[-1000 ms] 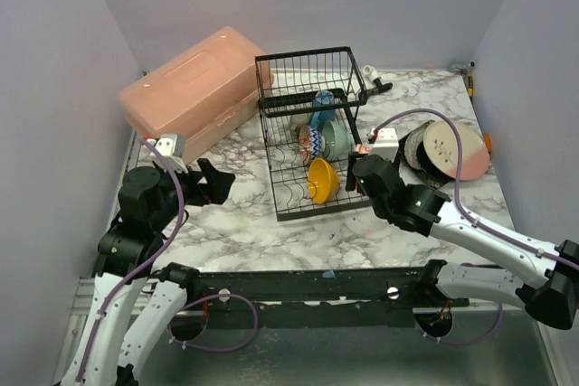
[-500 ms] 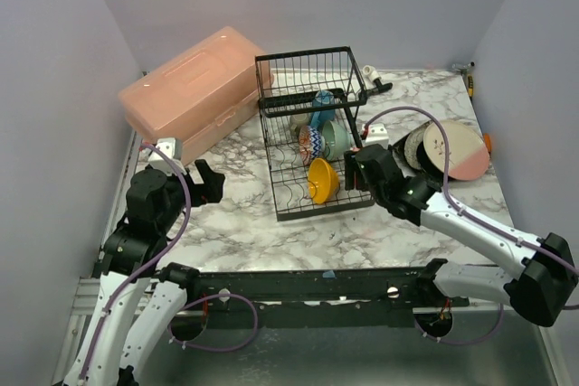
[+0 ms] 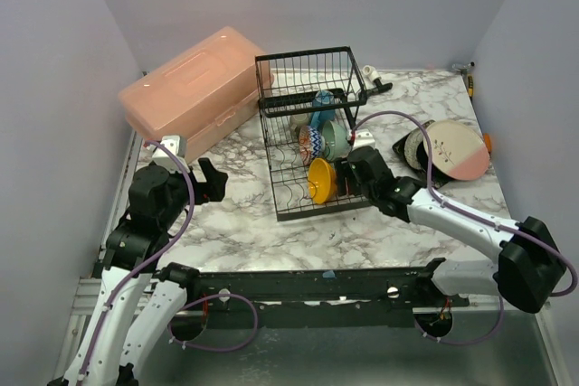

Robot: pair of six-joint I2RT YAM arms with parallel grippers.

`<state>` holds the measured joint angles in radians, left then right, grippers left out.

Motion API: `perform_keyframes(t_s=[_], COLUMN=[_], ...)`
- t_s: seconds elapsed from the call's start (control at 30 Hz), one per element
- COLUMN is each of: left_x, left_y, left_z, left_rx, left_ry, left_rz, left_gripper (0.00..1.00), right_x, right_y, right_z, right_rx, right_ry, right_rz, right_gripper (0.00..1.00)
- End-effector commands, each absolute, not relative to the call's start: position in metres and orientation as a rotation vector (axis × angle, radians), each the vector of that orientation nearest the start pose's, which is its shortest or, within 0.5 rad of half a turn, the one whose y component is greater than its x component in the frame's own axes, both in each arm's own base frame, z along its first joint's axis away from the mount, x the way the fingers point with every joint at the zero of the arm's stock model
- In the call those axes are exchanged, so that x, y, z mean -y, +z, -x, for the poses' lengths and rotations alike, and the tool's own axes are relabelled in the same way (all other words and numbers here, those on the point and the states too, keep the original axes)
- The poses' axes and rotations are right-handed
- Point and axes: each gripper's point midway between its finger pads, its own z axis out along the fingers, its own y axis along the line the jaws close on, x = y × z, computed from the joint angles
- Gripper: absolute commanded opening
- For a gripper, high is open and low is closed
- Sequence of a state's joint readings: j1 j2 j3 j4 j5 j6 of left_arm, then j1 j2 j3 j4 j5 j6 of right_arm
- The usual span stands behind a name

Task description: Load the mixed dishes into the dish rack

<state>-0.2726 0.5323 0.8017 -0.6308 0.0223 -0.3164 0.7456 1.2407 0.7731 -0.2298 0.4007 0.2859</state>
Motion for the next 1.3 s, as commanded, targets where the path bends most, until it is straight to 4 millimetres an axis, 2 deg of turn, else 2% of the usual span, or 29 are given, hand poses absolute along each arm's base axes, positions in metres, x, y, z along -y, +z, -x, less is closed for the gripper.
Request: perform_keyframes(t_s=[0.0,0.33,0.4,0.43,0.5,0.6,0.73,0.8,1.17,1.27], left_x=[0.084,0.086,0.085,0.085,0.085,0.085,0.087,0.086,0.088,0.087], left_y=[0.244,0.245,0.245,0.245,0.245,0.244,0.244,0.244,0.241,0.242], left_z=[-0.219,-0.218,-0.218,-0.218,-0.219,-0.219,-0.219,-0.218,-0.22,-0.22], left_rx=[-1.954,-1.949,-1.947,-1.949,-1.949,-1.953,-1.953,-1.953,-1.968,-1.963], left_ry=[-0.436,-0.447,-0.444,-0.442,-0.441,-0.443,-0.449,-0.447,-0.457,-0.455], left_rz=[-0.008,-0.017,-0.013,-0.012,-0.013,-0.014,-0.017,-0.017,-0.02,-0.016], left_gripper=[0.9,0.9,0.9,0.9,0.9,0.9,0.9,0.9,0.9,0.9], right_x=[-0.195,-0.194,-0.196,-0.199,-0.202,-0.205,-0.204,-0.199,-0.184,-0.182], right_y=[0.122,0.108,0.106,0.105,0.104,0.102,0.098,0.099,0.119,0.13], right_z=[-0.297,-0.303,-0.303,-0.303,-0.301,-0.3,-0.296,-0.297,-0.3,-0.299], right_rx=[-2.149,-2.181,-2.195,-2.203,-2.214,-2.22,-2.227,-2.223,-2.192,-2.182], right_ry=[0.186,0.275,0.285,0.298,0.316,0.343,0.36,0.349,0.3,0.306], right_rz=[0.292,0.276,0.279,0.286,0.296,0.294,0.276,0.238,0.143,0.113], right_gripper=[0.0,0.01,0.17,0.23,0.24,0.34,0.6,0.69,0.91,0.92])
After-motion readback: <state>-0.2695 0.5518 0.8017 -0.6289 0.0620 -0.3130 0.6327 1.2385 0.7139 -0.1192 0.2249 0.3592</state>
